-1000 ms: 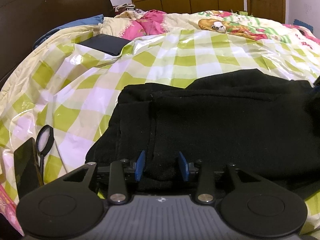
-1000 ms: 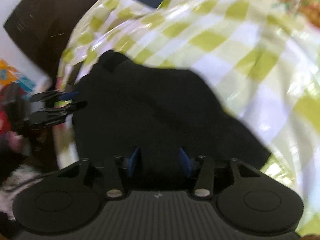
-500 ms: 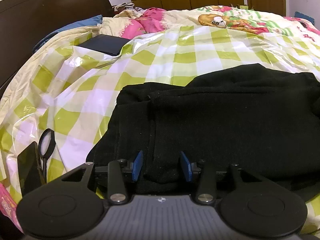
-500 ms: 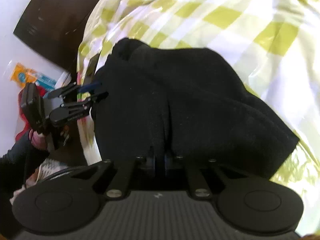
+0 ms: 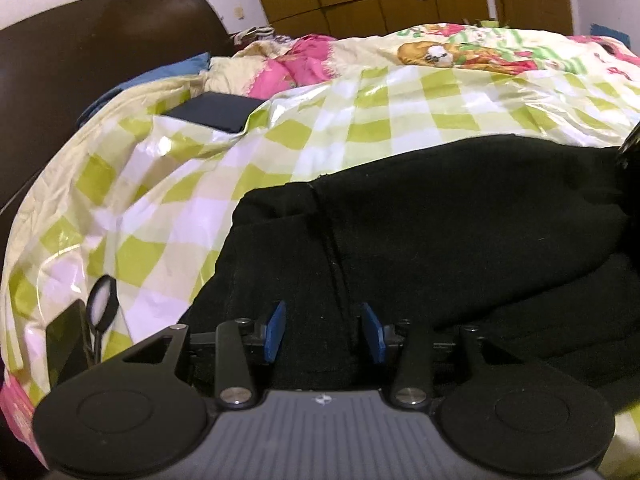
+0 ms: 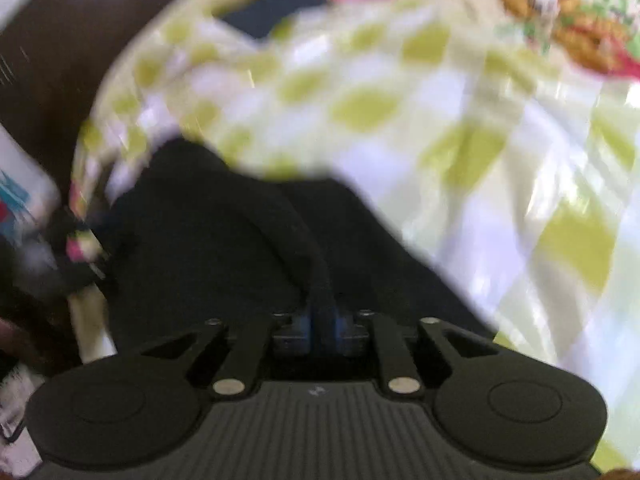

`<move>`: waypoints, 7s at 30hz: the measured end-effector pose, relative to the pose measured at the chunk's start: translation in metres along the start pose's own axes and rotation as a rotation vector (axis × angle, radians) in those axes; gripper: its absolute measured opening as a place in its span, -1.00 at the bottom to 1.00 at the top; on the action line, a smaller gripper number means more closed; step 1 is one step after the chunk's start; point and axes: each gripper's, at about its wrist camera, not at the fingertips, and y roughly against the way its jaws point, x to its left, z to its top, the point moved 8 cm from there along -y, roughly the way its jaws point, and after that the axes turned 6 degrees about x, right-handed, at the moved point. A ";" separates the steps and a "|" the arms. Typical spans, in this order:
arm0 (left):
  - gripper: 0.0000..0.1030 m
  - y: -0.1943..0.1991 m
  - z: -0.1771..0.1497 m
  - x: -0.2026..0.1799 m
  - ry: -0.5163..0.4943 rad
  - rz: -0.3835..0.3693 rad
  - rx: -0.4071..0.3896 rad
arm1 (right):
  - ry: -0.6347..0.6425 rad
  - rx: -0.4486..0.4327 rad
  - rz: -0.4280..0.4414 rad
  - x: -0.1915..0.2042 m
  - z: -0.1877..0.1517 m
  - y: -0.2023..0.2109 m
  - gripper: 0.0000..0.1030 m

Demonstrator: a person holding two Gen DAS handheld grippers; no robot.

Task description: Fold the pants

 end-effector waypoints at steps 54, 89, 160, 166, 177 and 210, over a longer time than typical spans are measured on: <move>0.28 0.031 0.002 0.040 0.167 -0.206 -0.119 | 0.703 -0.155 -0.246 0.207 0.005 -0.094 -0.29; 0.09 0.024 0.002 0.064 0.176 -0.204 -0.105 | 0.240 -0.311 0.142 0.214 0.051 -0.050 -0.85; -0.56 0.038 -0.031 0.075 0.517 0.045 -0.078 | 0.227 -0.393 0.063 0.189 0.153 -0.088 -0.73; -0.56 0.063 -0.021 0.066 0.433 0.053 -0.118 | 0.159 -0.489 0.078 0.164 0.077 0.004 -0.37; -0.48 -0.008 -0.010 -0.005 0.279 -0.090 0.034 | -0.242 -0.320 -0.062 0.001 -0.048 -0.003 -1.00; -0.39 -0.001 0.017 -0.045 0.074 -0.179 0.000 | -0.700 -0.329 0.387 -0.019 -0.107 0.009 0.19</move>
